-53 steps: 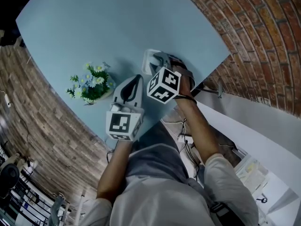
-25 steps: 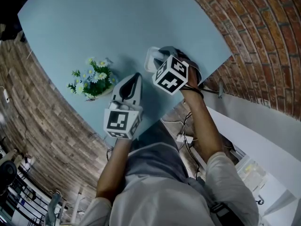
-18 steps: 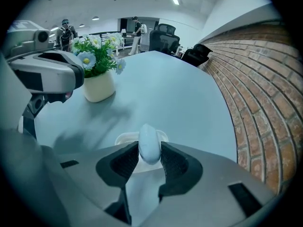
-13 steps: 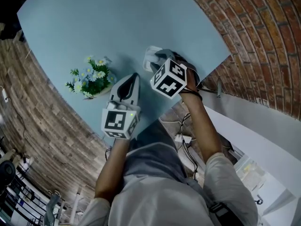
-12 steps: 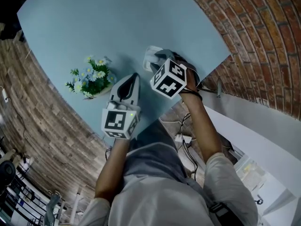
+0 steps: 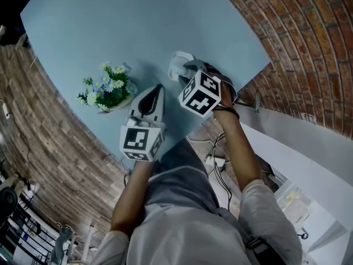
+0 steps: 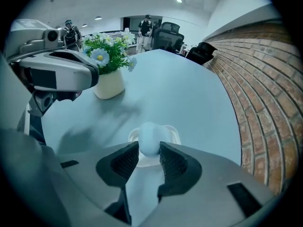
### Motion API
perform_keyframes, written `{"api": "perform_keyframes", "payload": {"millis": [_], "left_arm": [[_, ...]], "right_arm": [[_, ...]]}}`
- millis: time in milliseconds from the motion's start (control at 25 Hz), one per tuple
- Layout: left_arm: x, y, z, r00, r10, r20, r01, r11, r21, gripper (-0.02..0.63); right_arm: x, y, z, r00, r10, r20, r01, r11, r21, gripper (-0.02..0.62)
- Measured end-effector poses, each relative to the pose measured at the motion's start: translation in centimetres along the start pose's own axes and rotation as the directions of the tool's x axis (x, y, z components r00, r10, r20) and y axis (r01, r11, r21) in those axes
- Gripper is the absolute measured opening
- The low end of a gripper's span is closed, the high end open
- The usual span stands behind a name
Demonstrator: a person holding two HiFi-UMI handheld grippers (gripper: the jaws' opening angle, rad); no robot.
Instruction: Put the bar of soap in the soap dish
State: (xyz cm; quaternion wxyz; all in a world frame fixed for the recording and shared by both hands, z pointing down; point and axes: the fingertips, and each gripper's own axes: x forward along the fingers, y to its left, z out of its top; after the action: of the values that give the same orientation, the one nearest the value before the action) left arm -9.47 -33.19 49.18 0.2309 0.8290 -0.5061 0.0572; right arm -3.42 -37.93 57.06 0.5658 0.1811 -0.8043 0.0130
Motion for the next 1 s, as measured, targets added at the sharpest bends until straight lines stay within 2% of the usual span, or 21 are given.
{"api": "perform_keyframes", "payload": {"millis": [520, 680, 840, 1000], "left_arm": [[-0.1, -0.2, -0.4, 1.0, -0.004, -0.003, 0.004, 1.0, -0.008, 0.003], [-0.1, -0.4, -0.6, 1.0, -0.006, -0.003, 0.006, 1.0, -0.01, 0.003], [-0.3, -0.5, -0.6, 1.0, -0.006, -0.003, 0.006, 1.0, -0.007, 0.003], [-0.7, -0.5, 0.1, 1.0, -0.002, 0.007, 0.002, 1.0, 0.002, 0.003]], "right_arm": [[-0.1, 1.2, -0.8, 0.999, 0.032, -0.003, -0.032, 0.999, -0.004, 0.141], [-0.2, 1.0, -1.2, 1.0, 0.013, -0.004, -0.013, 1.0, 0.002, 0.139], [-1.5, 0.1, -0.7, 0.997, -0.031, 0.064, 0.028, 0.998, 0.05, 0.101], [-4.0, -0.1, 0.5, 0.979, -0.047, 0.197, 0.014, 0.986, 0.165, 0.052]]}}
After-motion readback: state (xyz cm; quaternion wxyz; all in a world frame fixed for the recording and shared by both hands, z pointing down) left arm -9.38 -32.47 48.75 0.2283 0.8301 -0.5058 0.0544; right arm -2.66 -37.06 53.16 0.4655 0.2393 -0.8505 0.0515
